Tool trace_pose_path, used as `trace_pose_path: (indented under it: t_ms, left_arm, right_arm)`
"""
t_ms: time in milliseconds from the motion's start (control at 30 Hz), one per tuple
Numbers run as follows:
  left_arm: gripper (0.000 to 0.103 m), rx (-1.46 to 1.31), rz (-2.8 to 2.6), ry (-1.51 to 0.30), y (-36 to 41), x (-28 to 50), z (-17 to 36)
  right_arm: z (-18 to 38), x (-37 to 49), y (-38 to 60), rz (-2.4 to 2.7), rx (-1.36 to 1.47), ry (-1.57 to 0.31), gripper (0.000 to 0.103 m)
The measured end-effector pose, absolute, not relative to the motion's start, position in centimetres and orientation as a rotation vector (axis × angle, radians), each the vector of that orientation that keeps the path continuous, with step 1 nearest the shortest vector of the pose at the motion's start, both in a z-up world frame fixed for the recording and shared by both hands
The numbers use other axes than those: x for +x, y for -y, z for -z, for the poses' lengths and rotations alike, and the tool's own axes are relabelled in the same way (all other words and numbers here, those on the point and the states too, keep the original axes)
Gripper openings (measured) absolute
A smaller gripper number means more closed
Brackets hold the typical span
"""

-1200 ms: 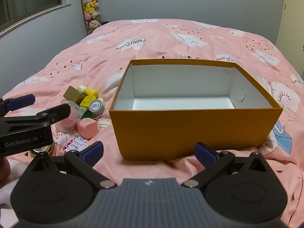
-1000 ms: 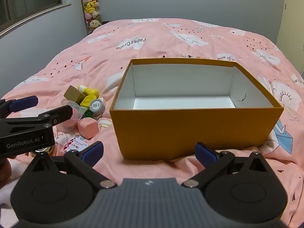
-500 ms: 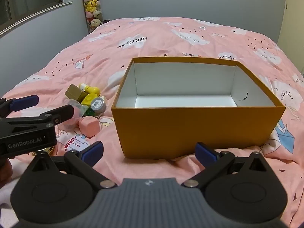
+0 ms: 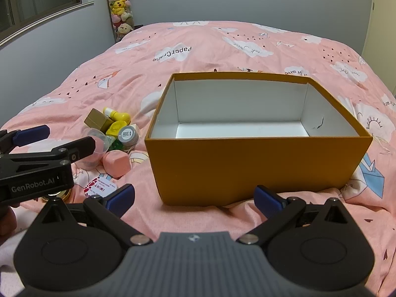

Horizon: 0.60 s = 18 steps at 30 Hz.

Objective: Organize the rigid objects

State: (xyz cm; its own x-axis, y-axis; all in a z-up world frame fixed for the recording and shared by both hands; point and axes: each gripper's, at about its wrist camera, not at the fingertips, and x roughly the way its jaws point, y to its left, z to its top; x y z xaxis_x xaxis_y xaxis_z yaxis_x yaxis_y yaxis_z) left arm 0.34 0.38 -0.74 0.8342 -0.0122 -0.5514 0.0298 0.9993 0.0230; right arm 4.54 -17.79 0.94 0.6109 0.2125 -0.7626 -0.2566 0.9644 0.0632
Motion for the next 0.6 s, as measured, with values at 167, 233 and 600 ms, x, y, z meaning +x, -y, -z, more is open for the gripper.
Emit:
trace_pose_path:
  t_ms: [167, 233, 600]
  left_arm:
    - [0.103, 0.031, 0.017, -0.588, -0.38, 0.3, 0.9]
    - [0.103, 0.03, 0.016, -0.588, -0.38, 0.26, 0.94]
    - [0.103, 0.031, 0.018, -0.589, -0.39, 0.29, 0.95]
  right_arm:
    - [-0.75, 4.53, 17.77, -0.272, -0.053, -0.877, 0.1]
    - [-0.72, 4.52, 17.75, -0.272, -0.053, -0.878, 0.1]
    - [-0.74, 4.54, 17.76, -0.271, -0.047, -0.884, 0.1]
